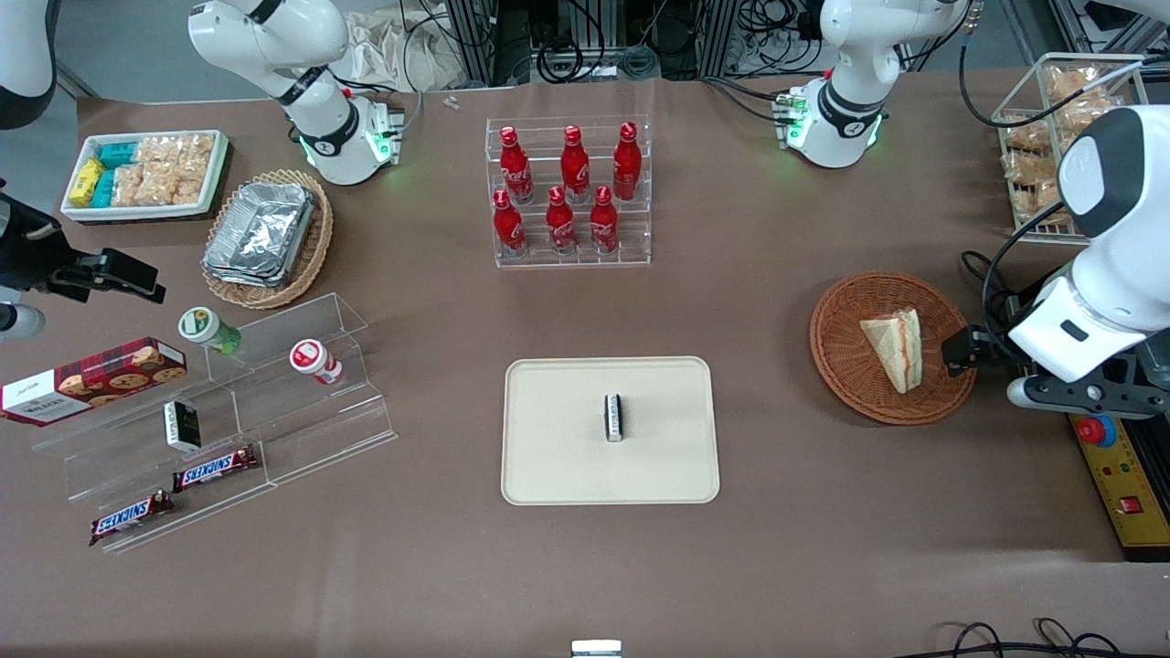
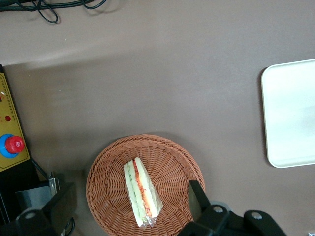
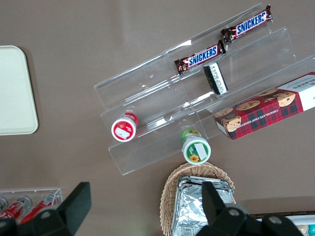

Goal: Place sandwich from basket to tray
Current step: 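Move the left gripper over the wrapped sandwich in the wicker basket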

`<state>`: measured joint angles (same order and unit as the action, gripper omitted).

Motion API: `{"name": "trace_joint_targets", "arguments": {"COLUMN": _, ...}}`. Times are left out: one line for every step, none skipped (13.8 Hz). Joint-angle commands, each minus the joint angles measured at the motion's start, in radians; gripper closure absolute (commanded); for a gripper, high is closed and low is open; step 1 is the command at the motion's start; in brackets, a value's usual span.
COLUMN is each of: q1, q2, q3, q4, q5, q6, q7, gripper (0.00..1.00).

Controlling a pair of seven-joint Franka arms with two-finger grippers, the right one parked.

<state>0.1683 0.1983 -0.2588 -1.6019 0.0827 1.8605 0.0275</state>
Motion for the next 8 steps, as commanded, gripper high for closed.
{"name": "trace_joint_targets", "arguments": {"q1": 0.002, "q2": 0.015, "q3": -0.002, "q4": 0.031, "q5": 0.003, "q6": -0.033, "q7": -0.029, "gripper": 0.00}}
{"name": "trace_joint_targets", "arguments": {"q1": 0.000, "q2": 0.015, "q3": -0.002, "q4": 0.034, "q5": 0.005, "q6": -0.035, "q7": -0.029, "gripper": 0.00}}
{"name": "trace_joint_targets", "arguments": {"q1": 0.002, "q2": 0.015, "q3": -0.002, "q4": 0.034, "q5": 0.003, "q6": -0.037, "q7": -0.026, "gripper": 0.00}}
{"name": "trace_joint_targets", "arguments": {"q1": 0.002, "q2": 0.013, "q3": -0.004, "q4": 0.036, "q5": 0.002, "q6": -0.049, "q7": -0.026, "gripper": 0.00}}
{"name": "trace_joint_targets", "arguments": {"q1": 0.002, "q2": 0.015, "q3": -0.002, "q4": 0.031, "q5": 0.003, "q6": -0.069, "q7": -0.029, "gripper": 0.00}}
{"name": "trace_joint_targets", "arguments": {"q1": 0.003, "q2": 0.007, "q3": -0.002, "q4": 0.014, "q5": 0.003, "q6": -0.084, "q7": -0.038, "gripper": 0.00}}
{"name": "trace_joint_targets", "arguments": {"q1": 0.002, "q2": 0.003, "q3": 0.000, "q4": -0.009, "q5": 0.003, "q6": -0.089, "q7": -0.111, "gripper": 0.00}}
{"name": "trace_joint_targets", "arguments": {"q1": 0.002, "q2": -0.006, "q3": 0.000, "q4": -0.047, "q5": 0.003, "q6": -0.093, "q7": -0.276, "gripper": 0.00}}
